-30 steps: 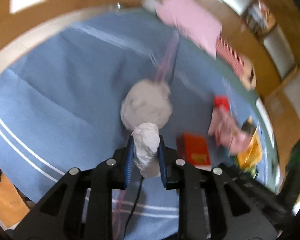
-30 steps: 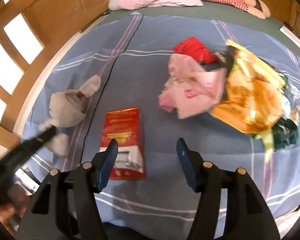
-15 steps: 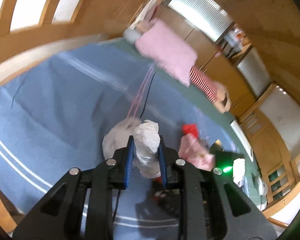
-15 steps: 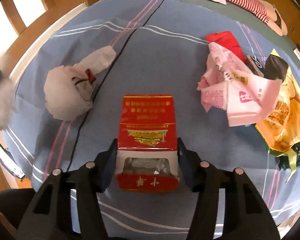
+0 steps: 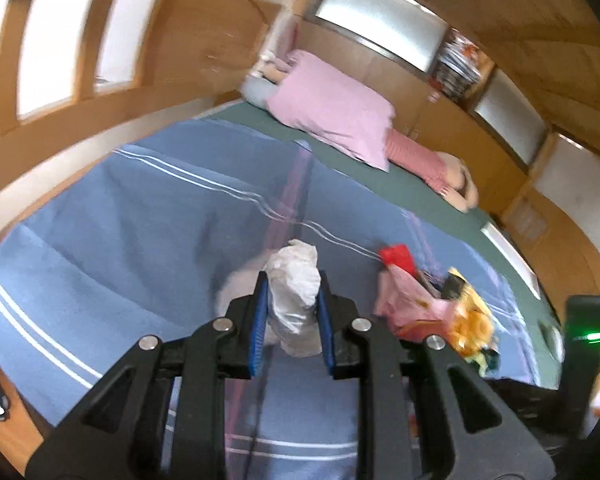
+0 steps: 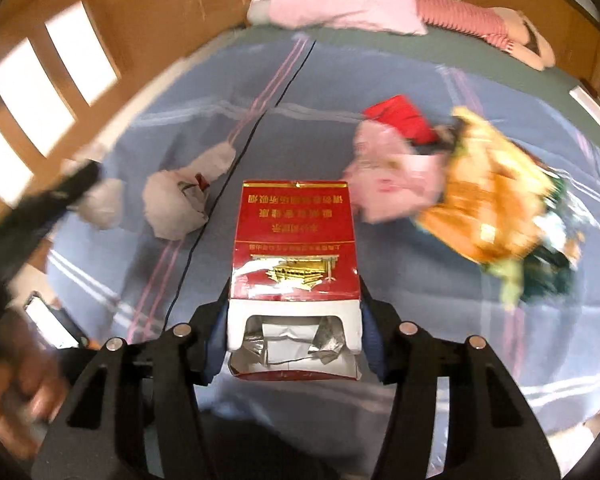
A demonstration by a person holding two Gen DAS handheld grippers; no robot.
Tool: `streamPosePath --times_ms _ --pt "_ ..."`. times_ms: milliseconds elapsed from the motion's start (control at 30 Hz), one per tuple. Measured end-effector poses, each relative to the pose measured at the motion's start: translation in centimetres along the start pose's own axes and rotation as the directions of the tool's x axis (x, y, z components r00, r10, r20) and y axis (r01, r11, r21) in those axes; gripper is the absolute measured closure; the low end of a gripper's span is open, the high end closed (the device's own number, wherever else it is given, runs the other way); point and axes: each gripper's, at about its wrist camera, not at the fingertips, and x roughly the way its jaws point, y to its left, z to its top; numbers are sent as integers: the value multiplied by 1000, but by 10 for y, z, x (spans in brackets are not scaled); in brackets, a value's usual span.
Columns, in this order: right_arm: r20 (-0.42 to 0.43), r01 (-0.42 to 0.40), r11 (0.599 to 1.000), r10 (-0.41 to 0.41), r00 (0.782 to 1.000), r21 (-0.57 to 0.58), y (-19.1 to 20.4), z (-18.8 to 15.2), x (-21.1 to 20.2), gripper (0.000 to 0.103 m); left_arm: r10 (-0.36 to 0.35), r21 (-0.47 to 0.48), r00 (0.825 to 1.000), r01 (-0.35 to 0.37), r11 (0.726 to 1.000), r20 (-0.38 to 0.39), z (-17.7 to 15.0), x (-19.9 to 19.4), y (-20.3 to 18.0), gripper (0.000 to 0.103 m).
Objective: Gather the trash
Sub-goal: 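Grasp the red cigarette box with the right tool while the left tool grasps the white tissue, then carry the box and tissue over the white basket and open both tools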
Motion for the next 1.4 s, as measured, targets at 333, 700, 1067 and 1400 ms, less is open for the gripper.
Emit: streamPosePath --times_ms 333,700,1067,1400 --pt "151 195 966 -221 964 168 -110 -79 -150 48 -289 160 955 297 942 -71 -21 -50 -83 79" --pt "-219 284 857 -205 954 430 -184 -211 -140 46 -455 340 789 596 727 -412 -120 -67 -226 79" --pt "67 324 686 -478 876 652 -230 -214 -242 32 -417 297 545 798 525 -728 -204 -47 -281 49" --pt "57 295 732 -414 908 614 -224 -192 -212 32 -289 350 875 430 832 -387 -85 -11 -185 22"
